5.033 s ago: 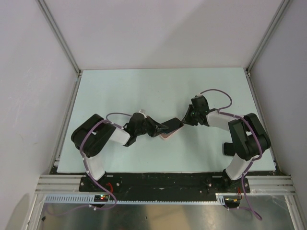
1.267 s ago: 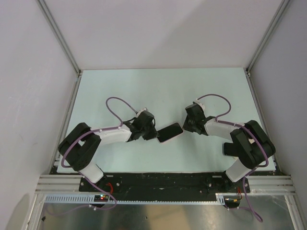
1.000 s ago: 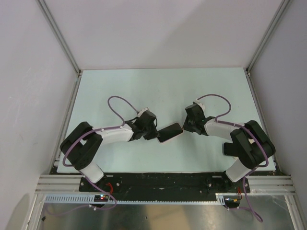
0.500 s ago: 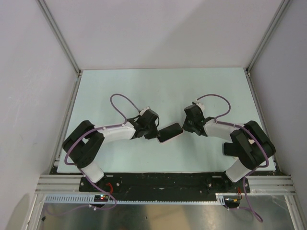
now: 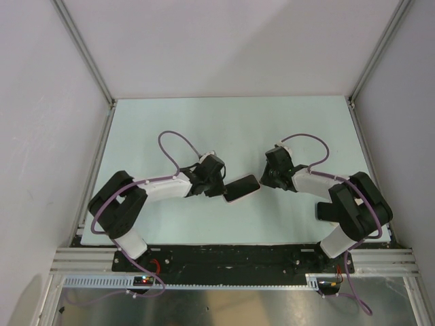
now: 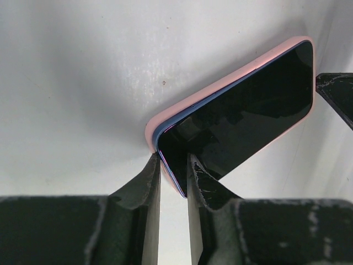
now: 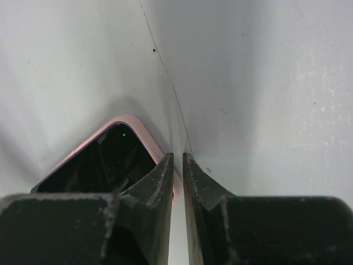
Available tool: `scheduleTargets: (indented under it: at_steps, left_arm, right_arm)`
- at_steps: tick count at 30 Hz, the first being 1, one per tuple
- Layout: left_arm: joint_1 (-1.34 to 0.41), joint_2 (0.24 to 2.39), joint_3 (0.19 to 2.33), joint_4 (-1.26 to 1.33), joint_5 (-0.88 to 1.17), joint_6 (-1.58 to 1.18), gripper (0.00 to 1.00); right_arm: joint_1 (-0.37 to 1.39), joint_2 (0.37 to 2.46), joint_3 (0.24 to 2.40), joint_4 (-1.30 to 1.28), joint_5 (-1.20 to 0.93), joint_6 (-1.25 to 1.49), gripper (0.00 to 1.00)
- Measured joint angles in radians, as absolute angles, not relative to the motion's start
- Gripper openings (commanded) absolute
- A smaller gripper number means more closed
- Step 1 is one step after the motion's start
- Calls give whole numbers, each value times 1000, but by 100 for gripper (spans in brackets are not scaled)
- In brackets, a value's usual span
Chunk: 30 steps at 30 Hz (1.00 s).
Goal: Put the phone into the phone case
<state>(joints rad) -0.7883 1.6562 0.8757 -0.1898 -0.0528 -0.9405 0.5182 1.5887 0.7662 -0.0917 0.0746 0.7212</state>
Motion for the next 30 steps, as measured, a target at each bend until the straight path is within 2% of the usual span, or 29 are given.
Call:
scheduleTargets:
  at_steps: [6, 15, 21, 30]
  left_arm:
    - [-793, 1650, 876, -188, -48, -900, 33]
    - [-833, 1597, 826, -200, 6, -897, 33]
    - [-854, 1556, 793, -194, 11, -942, 39]
    - [-856, 1518, 762, -179, -2, -1005, 32]
  right_arm:
    - [517, 1588, 766, -96, 71, 721, 17]
    - [517, 1588, 765, -97, 41, 722, 16]
    - [521, 1588, 765, -99, 22, 722, 16]
    - [537, 1588, 763, -99, 19, 722, 17]
